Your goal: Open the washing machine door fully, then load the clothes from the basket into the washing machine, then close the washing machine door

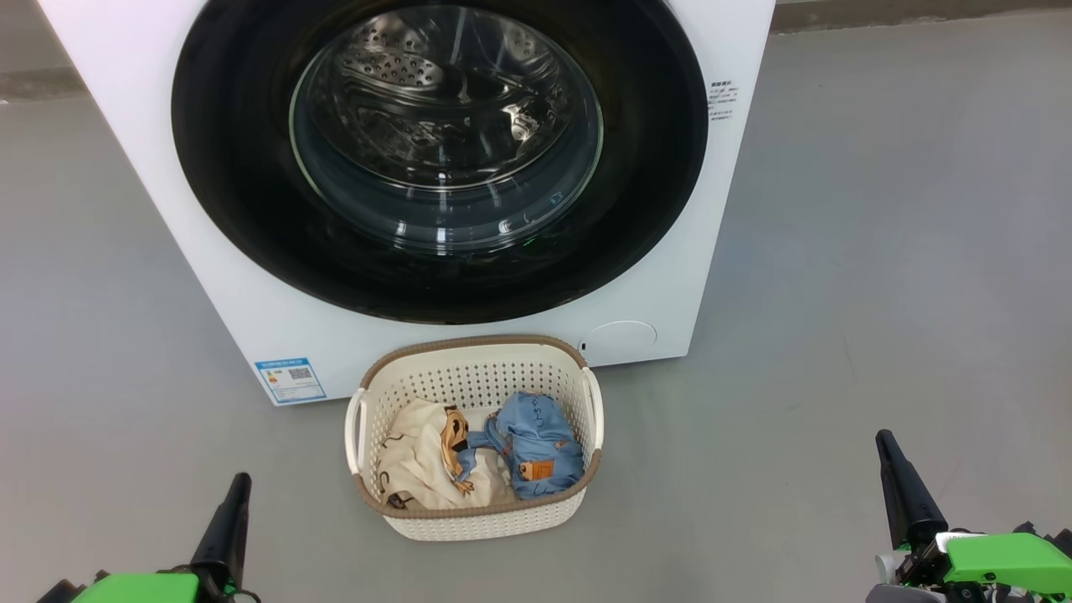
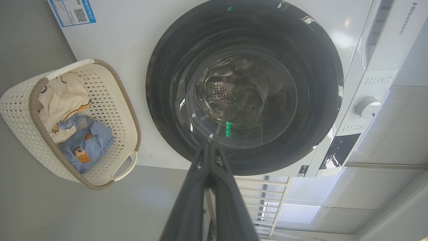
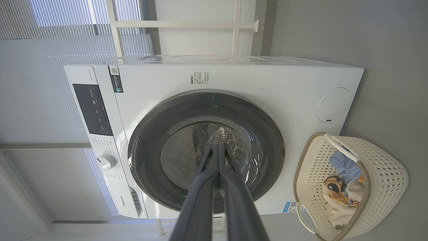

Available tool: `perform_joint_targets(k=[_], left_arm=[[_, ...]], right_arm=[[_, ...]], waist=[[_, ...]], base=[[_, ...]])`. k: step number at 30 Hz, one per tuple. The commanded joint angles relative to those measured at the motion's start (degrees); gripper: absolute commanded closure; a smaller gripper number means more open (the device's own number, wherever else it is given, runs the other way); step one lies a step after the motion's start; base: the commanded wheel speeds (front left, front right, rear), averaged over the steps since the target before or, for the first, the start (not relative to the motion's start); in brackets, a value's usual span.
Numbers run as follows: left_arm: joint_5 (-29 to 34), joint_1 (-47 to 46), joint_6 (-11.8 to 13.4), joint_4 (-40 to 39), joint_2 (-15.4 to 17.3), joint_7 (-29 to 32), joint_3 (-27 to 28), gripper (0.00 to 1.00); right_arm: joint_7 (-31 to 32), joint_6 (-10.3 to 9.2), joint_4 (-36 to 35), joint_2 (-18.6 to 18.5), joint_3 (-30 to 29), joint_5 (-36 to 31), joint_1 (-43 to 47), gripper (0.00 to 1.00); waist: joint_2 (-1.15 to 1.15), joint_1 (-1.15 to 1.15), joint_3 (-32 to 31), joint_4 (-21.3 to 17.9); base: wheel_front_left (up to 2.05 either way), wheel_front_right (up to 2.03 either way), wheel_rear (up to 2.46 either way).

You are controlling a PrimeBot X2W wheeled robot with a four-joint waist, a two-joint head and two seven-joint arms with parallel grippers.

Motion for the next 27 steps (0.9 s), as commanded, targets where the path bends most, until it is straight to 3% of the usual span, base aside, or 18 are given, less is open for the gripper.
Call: perform_joint_targets(k=[1, 27], left_arm=[[0.8, -2.6, -0.2, -1.1, 0.6, 0.1, 2.0, 1.0], [0.8, -2.6, -0.2, -1.1, 0.6, 0.1, 2.0, 1.0]], right_arm=[[0.4, 0.09, -1.4, -0.4, 1.4, -0.7, -2.5, 1.0], [0.4, 0.09, -1.4, -0.4, 1.4, -0.7, -2.5, 1.0]], waist=[[0.0, 0.0, 0.0, 0.0], [0.0, 0.0, 0.0, 0.0]], base=[[0.0, 0.0, 0.0], [0.0, 0.0, 0.0]])
